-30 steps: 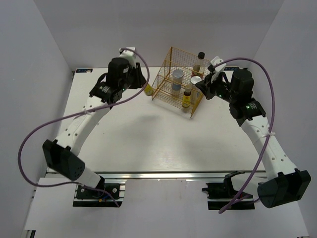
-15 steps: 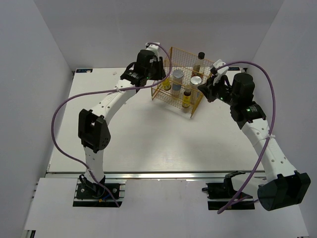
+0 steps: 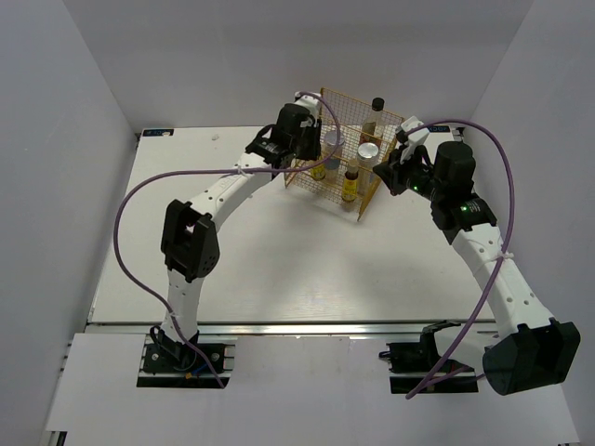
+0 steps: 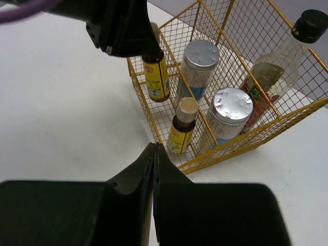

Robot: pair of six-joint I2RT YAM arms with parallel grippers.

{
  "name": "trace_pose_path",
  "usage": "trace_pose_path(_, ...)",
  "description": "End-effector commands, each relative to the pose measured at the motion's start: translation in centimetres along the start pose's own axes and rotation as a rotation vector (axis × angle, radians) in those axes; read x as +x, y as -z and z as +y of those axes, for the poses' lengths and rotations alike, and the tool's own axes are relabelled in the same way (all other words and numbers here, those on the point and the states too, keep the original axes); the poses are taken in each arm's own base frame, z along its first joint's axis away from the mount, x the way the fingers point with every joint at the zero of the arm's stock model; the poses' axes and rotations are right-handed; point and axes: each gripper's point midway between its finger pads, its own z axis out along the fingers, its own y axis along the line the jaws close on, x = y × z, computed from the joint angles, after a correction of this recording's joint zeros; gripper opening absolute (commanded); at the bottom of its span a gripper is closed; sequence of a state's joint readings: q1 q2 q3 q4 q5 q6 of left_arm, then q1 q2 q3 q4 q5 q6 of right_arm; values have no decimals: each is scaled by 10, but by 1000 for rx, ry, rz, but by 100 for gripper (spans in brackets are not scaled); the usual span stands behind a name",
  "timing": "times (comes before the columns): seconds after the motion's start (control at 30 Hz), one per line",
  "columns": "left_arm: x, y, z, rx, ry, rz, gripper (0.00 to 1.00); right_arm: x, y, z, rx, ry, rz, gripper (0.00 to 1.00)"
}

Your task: Organize the condiment bottles

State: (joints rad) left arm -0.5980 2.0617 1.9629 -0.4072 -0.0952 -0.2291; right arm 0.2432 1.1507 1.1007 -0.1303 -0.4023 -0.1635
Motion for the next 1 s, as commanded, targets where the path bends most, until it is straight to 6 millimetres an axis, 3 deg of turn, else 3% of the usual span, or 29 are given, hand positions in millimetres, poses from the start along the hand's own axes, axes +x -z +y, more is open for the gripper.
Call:
trace_pose_path(0.0, -28, 5, -7, -15, -35, -88, 0, -15, 5, -4, 25, 16, -53, 0)
trace_pose_path(0.17, -13, -7, -7, -34, -51, -66, 1, -11, 5, -4, 22, 13, -44, 0)
trace_pose_path(0.3, -5, -12, -7, -44, -63, -54, 14, -6, 6, -4, 25, 10, -35, 0)
trace_pose_path(0.43, -5, -13, -9, -51, -67, -61, 40, -4, 6, -4, 28, 8, -32, 0)
trace_pose_path(0.47, -4, -14, -10, -53, -68, -60, 51, -4, 7, -4, 27, 9, -34, 0)
trace_pose_path(0.6, -4, -13, -12, -57, -77, -61, 68, -1, 7, -5, 31, 7, -25, 0)
trace_pose_path(0.8, 1, -10, -14, -46, -78, -44, 76, 0, 8, -6, 35, 11, -22, 0)
trace_pose_path(0.97, -15, 5, -18, -31, -60, -85, 78, 1, 9, -5, 33, 12, -16, 0)
